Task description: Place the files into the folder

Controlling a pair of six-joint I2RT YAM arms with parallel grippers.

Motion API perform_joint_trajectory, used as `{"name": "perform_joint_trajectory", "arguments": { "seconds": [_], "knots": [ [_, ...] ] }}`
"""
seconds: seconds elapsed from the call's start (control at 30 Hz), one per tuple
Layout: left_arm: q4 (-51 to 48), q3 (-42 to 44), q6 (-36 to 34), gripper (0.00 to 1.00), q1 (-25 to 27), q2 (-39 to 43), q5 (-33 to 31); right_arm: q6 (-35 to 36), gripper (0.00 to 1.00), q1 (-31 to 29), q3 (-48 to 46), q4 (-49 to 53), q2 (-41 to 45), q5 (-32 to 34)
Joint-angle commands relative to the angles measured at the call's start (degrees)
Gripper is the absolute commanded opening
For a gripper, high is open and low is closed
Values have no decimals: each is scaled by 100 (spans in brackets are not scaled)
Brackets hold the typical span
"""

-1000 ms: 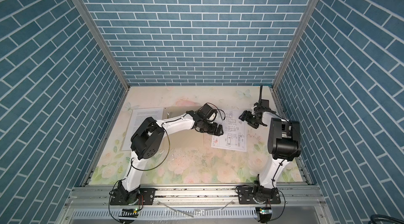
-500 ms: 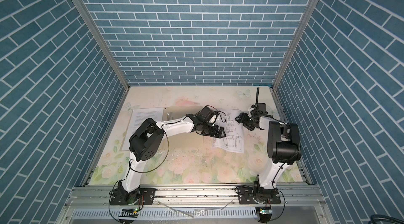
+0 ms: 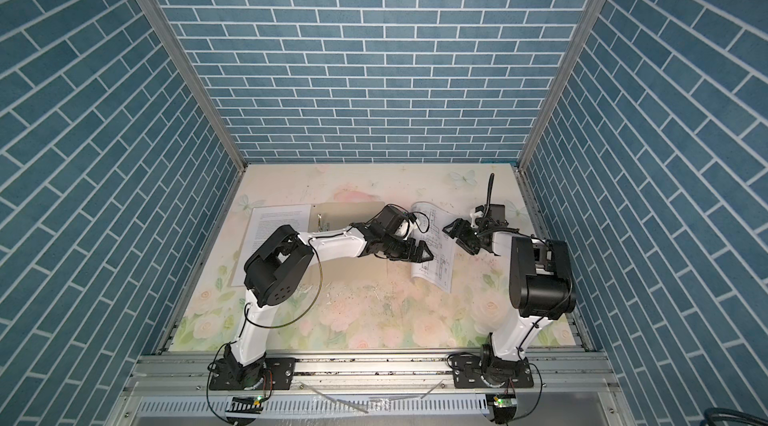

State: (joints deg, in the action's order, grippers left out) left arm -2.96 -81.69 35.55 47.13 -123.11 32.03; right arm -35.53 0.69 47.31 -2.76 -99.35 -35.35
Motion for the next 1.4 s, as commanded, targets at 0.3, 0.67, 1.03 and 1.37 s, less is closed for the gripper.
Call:
{"name": "perform_joint_trajectory", "arguments": {
  "seconds": [0.3, 0.67, 1.03, 1.37],
  "knots": [
    [-374, 417, 363, 74, 33, -363, 99, -603, 72, -94, -416, 107, -111, -24],
    [-265, 379, 484, 55, 6, -307, 101, -538, 72, -105, -403, 179, -120, -70],
    [421, 687, 951, 48, -142, 38, 271, -367, 74, -49, -465, 442, 360, 7],
    [1119, 843, 1401, 43, -191, 31, 494, -411, 76, 420, -1037, 387, 1248, -98]
  ]
}}
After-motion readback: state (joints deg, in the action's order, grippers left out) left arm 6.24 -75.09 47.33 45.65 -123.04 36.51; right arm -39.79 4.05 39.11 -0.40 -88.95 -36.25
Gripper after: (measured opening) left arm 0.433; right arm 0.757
